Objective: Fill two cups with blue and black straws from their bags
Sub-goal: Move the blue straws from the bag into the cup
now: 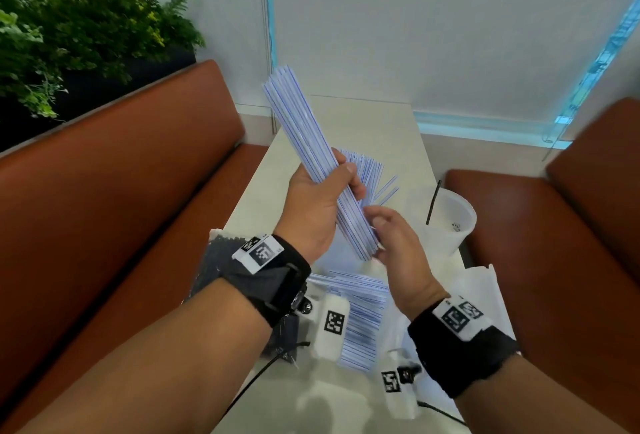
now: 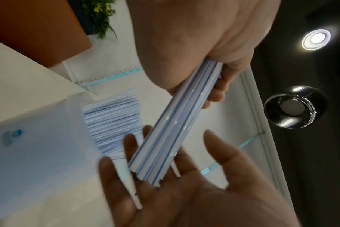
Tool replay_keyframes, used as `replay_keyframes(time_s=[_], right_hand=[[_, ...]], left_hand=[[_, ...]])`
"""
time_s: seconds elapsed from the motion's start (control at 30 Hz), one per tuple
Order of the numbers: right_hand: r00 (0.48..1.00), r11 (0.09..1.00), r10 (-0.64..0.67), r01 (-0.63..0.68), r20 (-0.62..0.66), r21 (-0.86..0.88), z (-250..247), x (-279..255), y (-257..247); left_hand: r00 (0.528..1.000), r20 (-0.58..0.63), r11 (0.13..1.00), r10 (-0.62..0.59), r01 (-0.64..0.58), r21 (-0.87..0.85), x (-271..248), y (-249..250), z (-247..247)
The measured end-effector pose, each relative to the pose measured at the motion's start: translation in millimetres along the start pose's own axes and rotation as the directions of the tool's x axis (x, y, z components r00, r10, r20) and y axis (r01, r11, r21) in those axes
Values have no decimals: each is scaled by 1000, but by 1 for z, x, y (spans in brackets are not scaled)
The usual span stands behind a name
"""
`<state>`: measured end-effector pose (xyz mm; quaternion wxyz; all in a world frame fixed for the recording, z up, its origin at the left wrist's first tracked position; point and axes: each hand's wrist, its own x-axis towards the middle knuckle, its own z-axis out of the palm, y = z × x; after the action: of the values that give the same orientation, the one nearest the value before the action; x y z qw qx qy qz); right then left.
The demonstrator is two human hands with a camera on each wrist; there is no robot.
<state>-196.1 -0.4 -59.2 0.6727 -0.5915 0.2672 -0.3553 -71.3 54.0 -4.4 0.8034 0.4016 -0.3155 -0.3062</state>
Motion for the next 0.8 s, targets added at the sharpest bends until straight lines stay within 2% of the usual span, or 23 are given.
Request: replay_keyframes(time_s=[0.03,0.07,0.1,0.13,0.2,0.33,0.43,0.5,0.57,0.63,0.7,0.8], right_hand=[[992,983,-105,113,64,-144,-1,-2,1],[976,946,-133,176,170,-273,0,-3,2],[964,892,-99,196,247,-408,2,-3,3],[961,830,-58,197,269,-523,4,-3,4],[974,730,-32,175,222,-661,3,0,6],[989,680,-3,109,146,-725,0,2,13],[989,633,-20,124,144,-765,2,9,17],[984,544,-87,178,156,-820,0,17,18],[977,416,-125,212,176,-884,-6,26,19],[980,274,-57,199,191,-941,-12,36,21],[974,150,32,216,223,-965,-13,46,25],[951,66,132,274,280,-959,-9,61,32]], left_hand=[[1000,-3,1000,-8,8,7,0,-1,-2],[1000,1,999,-22,22,33,-1,-4,-3],[999,10,997,-36,35,70,-3,-7,-3],[999,22,994,-49,46,99,-6,-10,-3],[996,33,993,-78,75,87,-5,-10,-6],[995,48,995,-86,87,-39,13,7,-16],[990,128,994,-62,49,98,20,16,-10],[993,122,987,-9,-11,159,30,27,-6],[996,12,989,84,-85,123,51,41,-10],[977,-110,981,181,-171,92,70,49,-15],[961,-155,965,230,-204,166,81,40,-18],[975,-134,914,180,-115,389,82,8,-26]])
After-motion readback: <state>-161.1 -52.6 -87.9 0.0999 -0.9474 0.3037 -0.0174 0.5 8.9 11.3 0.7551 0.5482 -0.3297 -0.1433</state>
